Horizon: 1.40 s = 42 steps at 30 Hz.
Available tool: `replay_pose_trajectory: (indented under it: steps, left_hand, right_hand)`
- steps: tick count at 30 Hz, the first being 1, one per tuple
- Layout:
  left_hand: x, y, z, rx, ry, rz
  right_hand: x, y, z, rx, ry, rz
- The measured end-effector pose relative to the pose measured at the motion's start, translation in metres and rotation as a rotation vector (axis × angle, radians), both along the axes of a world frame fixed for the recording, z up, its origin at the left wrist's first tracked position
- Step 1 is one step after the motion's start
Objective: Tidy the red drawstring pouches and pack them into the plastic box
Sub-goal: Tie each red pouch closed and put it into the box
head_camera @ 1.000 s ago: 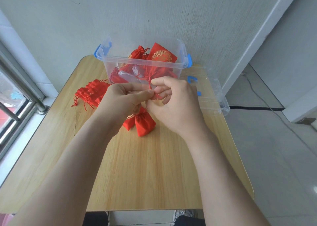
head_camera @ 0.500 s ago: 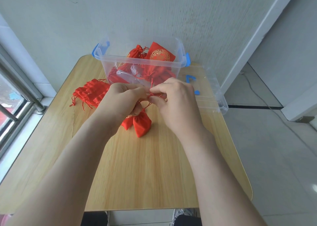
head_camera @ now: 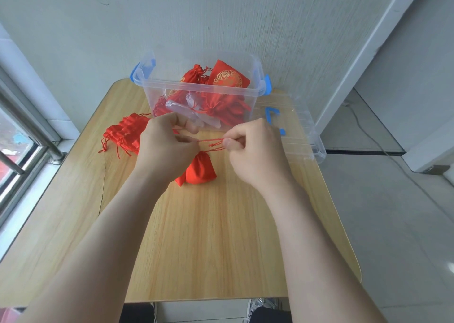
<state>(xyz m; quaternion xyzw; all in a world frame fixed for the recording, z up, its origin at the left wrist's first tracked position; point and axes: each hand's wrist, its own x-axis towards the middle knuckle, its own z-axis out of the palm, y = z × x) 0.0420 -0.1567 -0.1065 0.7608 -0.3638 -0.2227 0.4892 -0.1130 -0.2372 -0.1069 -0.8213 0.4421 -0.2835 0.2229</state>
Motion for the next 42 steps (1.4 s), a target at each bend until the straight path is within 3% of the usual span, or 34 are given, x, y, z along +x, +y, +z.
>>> replay_pose_trajectory:
  steps: [6,11,15,20,24,28,33,38,42]
  left_hand:
    - [-0.002,-0.001,-0.004,-0.067,-0.221,0.025]
    - [-0.009,-0.002,0.003,-0.055,-0.221,-0.157]
    - [-0.012,0.000,0.009,-0.038,-0.029,-0.256]
    - [-0.009,0.001,0.004,-0.044,-0.158,-0.265]
    - [-0.011,-0.003,0.004,-0.038,-0.152,-0.126]
    - [-0.006,-0.007,0.003,-0.009,0.083,0.136]
    - [-0.009,-0.005,0.011,0.107,0.291,0.129]
    - [-0.007,0.000,0.004,0.278,0.092,-0.021]
    - [-0.007,0.002,0.001,0.393,0.121,-0.108]
  right_hand:
    - [-0.008,0.002,0.013,0.460,-0.247,-0.010]
    - [-0.004,0.002,0.016,0.598,-0.328,-0.032]
    - [-0.005,0.002,0.016,0.555,-0.314,-0.038]
    - [-0.005,0.003,0.014,0.475,-0.304,-0.015]
    - [-0.003,0.003,0.011,0.387,-0.264,-0.036]
    - [-0.006,0.005,0.009,0.244,-0.008,-0.106]
    - [-0.004,0.009,0.008,0.342,0.241,-0.138]
    - [-0.004,0.006,0.007,0.398,0.229,-0.147]
    - [-0.004,0.007,0.008,0.438,0.218,-0.136]
